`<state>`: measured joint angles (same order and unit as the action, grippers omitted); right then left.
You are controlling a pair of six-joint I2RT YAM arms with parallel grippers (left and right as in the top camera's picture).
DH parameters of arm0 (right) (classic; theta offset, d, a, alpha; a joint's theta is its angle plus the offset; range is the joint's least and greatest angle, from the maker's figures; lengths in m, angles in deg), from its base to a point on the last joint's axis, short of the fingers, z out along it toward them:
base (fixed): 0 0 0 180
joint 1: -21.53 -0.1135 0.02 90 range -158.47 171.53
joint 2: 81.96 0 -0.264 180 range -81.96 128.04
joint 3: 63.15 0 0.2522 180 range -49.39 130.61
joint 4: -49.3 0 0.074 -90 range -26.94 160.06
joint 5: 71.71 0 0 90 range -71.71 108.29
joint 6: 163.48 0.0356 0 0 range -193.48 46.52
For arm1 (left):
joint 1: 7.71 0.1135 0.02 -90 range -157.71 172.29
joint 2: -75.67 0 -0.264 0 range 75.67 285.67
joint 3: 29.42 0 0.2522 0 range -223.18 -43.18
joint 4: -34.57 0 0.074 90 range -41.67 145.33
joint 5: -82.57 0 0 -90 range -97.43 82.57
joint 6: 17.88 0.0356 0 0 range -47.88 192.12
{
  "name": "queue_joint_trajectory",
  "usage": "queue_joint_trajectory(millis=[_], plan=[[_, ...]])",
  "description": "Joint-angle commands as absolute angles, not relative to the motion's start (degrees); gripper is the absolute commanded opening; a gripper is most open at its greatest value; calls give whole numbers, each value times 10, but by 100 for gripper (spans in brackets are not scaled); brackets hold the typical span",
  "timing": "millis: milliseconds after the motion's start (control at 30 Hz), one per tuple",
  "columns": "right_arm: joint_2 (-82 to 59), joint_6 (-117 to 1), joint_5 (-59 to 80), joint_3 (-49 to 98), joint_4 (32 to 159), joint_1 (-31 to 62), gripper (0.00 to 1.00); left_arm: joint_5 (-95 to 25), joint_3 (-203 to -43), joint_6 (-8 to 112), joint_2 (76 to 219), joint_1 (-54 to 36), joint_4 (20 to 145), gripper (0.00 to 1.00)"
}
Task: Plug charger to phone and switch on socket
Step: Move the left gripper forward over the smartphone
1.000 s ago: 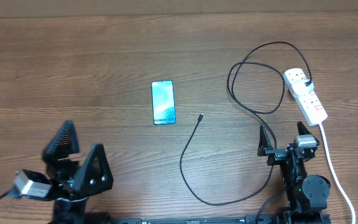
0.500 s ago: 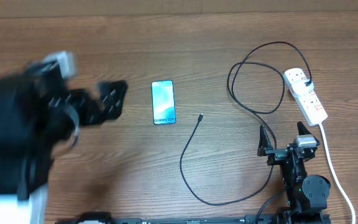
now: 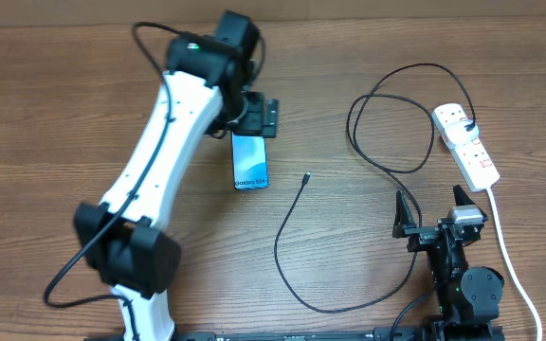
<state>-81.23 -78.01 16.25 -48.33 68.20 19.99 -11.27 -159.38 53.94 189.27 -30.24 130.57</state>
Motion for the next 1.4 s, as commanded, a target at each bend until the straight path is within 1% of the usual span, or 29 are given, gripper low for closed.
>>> queue_joint_trajectory(millis=[0,267,367,733,900,1200,1367], plan=[[-818,-782,168,-489,679,202,100,-122,-1613,513,1927,-314,1294,100],[-818,-782,168,-489,679,202,100,-82,-1613,399,2012,-307,1279,100],[-818,-782,168,-489,679,202,100,-90,-1613,384,2051,-306,1270,100],[-818,-782,168,-489,679,202,100,-89,-1611,393,2127,-291,1265,100],[-818,-782,168,-489,679,202,100,-116,-1609,463,2140,-285,1243,99],[-818,-782,168,-489,679,202,100,-120,-1605,509,2141,-284,1205,99],[-818,-782,168,-489,679,202,100,-116,-1596,512,2141,-283,1199,99]])
